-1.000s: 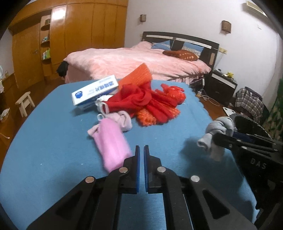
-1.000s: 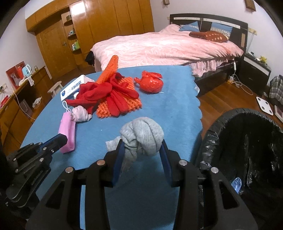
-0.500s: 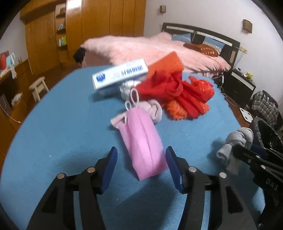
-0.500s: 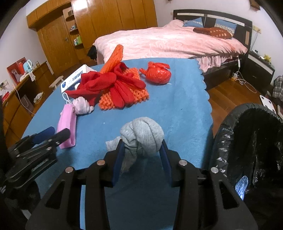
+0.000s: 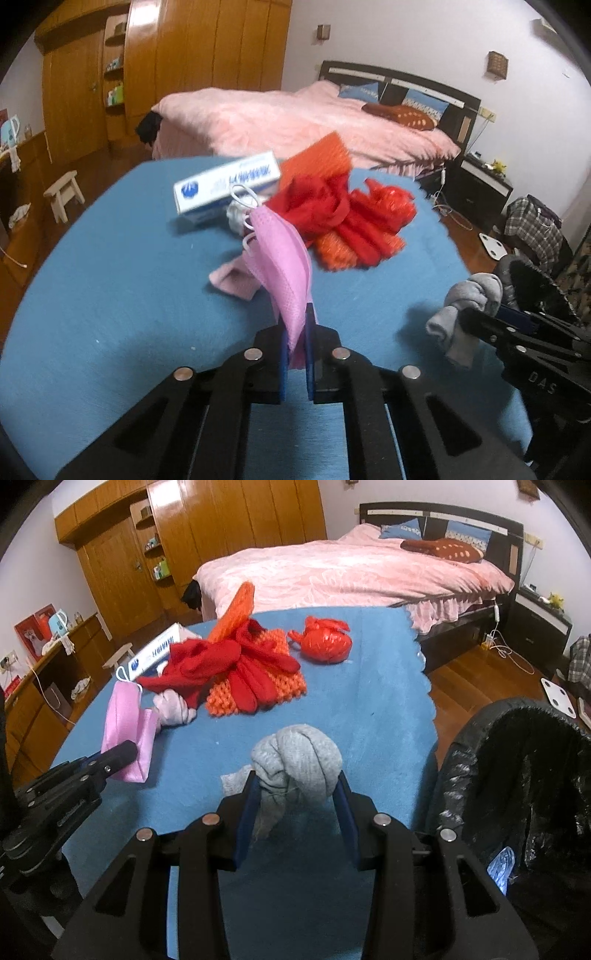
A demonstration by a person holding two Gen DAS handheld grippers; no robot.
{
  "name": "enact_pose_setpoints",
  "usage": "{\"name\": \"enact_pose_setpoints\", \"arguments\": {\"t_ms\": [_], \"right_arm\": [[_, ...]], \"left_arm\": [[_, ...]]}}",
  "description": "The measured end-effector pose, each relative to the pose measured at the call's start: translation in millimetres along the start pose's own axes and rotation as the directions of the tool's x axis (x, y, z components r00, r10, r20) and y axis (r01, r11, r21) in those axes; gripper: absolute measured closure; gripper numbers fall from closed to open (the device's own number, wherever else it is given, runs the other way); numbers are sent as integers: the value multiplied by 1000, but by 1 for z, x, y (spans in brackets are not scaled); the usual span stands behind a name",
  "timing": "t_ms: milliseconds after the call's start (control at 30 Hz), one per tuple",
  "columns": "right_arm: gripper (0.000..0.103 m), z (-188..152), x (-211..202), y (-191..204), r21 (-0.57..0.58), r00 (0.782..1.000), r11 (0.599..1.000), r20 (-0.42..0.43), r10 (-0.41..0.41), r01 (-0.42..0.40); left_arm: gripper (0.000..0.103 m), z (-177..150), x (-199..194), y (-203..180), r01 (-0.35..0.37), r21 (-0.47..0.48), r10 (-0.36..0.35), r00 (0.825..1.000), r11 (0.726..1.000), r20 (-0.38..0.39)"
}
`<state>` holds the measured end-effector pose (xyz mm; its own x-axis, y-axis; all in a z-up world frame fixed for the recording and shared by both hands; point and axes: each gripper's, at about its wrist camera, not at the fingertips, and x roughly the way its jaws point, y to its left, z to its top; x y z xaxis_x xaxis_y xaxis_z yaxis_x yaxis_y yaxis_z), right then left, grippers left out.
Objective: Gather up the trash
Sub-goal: 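Drop the grey sock and pink mask into the trash bin with both grippers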
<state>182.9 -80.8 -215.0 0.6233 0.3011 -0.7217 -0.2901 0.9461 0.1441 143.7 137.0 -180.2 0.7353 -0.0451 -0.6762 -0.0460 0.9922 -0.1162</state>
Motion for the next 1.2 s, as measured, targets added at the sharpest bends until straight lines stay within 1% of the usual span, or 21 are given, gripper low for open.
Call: {"name": "enact_pose_setpoints", "arguments": {"t_ms": [167, 300, 433, 600, 767, 967, 1133, 1200], "right_arm": [[64, 4, -18, -7, 8, 999, 1000, 35, 0, -1], [64, 3, -39, -19, 18, 998, 1000, 66, -14, 13], [64, 0, -62, -38, 45, 994, 998, 94, -47, 43], [64, -8, -90, -71, 96, 987, 991, 117, -109, 98], [64, -20, -115, -108, 154, 974, 974, 128, -185, 165], [64, -40, -140, -150, 232, 952, 941, 125, -280, 246], [62, -56, -153, -180, 288, 934, 910, 111, -340, 297], [62, -62, -155, -188, 302, 927, 900, 107, -358, 313]], "left_arm": [[96, 10, -13, -14, 28, 25, -29, 999, 999, 29], [96, 15, -20, -36, 61, 70, -64, 997, 996, 45], [96, 18, -21, -62, 109, 106, -114, 993, 988, 43], [96, 19, -22, -99, 186, 159, -193, 981, 970, 29], [96, 21, -27, -141, 267, 216, -277, 961, 939, 16], [96, 20, -32, -196, 366, 288, -379, 925, 885, -10], [96, 15, -31, -232, 417, 324, -430, 902, 849, -35], [94, 12, -30, -244, 445, 328, -455, 889, 833, -52]]}}
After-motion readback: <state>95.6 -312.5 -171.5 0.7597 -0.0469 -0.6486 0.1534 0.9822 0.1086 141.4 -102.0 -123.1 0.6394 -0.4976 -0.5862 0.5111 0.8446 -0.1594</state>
